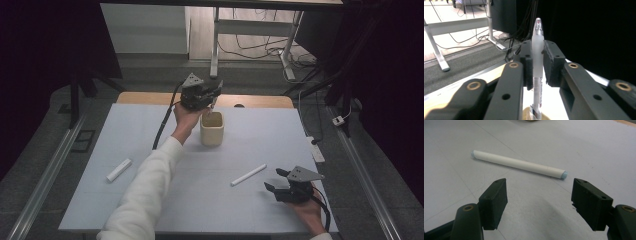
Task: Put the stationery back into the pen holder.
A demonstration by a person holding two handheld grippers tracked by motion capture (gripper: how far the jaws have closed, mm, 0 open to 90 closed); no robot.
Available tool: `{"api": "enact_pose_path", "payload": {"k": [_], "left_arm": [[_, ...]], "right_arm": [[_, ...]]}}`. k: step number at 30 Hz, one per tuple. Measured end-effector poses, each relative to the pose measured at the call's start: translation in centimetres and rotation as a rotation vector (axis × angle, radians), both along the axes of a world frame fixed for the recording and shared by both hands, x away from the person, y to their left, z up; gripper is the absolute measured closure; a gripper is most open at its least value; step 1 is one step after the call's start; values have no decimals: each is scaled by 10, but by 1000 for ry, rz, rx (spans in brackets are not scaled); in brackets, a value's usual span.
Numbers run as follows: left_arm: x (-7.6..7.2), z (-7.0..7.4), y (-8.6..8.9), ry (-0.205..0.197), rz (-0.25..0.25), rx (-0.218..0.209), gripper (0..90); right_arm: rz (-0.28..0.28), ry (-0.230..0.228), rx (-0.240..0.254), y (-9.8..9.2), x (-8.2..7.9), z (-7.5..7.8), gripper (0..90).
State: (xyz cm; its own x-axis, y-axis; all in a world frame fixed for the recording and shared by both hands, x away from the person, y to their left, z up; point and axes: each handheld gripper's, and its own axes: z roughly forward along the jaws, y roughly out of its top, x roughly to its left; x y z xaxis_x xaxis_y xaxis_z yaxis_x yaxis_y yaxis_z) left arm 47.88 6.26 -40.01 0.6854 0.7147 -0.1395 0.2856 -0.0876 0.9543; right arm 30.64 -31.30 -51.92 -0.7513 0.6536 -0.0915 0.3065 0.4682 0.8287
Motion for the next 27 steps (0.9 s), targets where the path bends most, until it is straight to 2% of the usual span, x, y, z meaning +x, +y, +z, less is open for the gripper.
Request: {"api": "enact_pose_path", "payload": {"k": [6,11,13,21,27], "left_arm": [[-2,0,3,17,-10,2,557],[-7,1,5,29,-36,34,533],[-9,0,5,34,-28,59,498],[-13,-2,15,64,-56,73,481],[-19,-3,21,73,-66,100,467]], "right_arm": [[-1,1,0,0,0,0,282],[4,-1,5,1,0,0,282],[4,-3,6,1,0,0,282],[2,-2,1,1,1,-1,282],[2,-2,2,1,1,-1,282]]}}
